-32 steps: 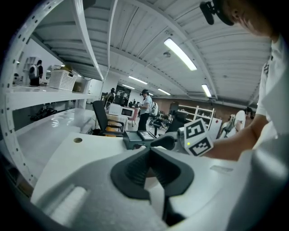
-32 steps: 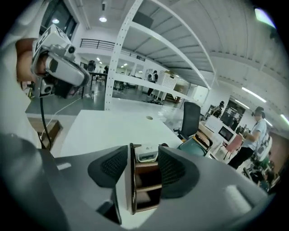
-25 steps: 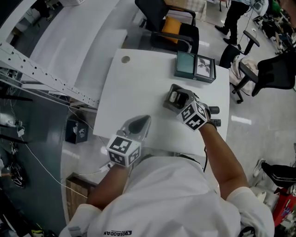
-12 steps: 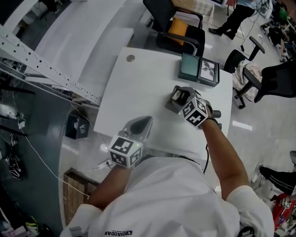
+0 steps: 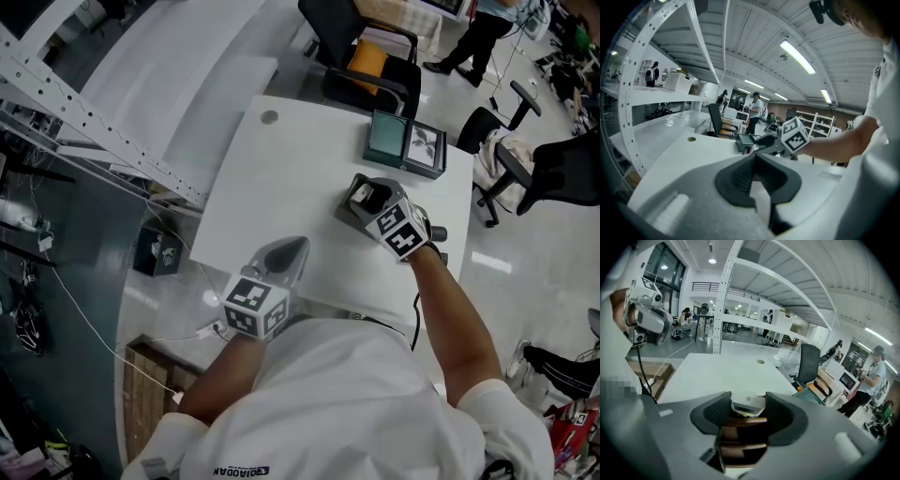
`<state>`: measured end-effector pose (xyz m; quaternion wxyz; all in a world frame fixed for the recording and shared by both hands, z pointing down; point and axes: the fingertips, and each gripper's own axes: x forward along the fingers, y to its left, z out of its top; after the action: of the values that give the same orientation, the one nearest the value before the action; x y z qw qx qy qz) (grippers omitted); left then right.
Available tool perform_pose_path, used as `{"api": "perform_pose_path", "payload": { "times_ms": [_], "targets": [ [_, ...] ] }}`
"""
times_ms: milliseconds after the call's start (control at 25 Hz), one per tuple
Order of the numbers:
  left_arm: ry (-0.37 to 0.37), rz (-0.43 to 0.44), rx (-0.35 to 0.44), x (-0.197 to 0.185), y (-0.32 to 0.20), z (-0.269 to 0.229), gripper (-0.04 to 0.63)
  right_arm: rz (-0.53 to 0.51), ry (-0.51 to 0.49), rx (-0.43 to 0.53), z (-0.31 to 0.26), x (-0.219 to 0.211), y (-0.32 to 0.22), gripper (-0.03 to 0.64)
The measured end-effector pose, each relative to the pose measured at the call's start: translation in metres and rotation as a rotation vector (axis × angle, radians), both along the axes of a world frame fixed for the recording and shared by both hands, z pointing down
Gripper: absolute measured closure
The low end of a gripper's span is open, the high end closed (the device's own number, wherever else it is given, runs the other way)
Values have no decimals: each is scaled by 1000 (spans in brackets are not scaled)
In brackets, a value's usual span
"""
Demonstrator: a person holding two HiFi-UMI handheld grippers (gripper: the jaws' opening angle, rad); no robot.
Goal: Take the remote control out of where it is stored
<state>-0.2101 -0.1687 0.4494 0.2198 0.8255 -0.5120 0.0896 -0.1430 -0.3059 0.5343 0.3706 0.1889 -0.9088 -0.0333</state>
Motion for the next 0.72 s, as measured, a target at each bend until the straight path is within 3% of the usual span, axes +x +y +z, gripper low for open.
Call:
{"api": "perform_pose_path", "payload": {
  "times_ms": [480,720],
  "targets": [
    [-12,-41,12,13,3,-6,592,4,-180,96,-85,31,22,382],
    [-14,-16,8,35,1,-4,592,16,-204,94,-95,68,43,382]
  ]
}}
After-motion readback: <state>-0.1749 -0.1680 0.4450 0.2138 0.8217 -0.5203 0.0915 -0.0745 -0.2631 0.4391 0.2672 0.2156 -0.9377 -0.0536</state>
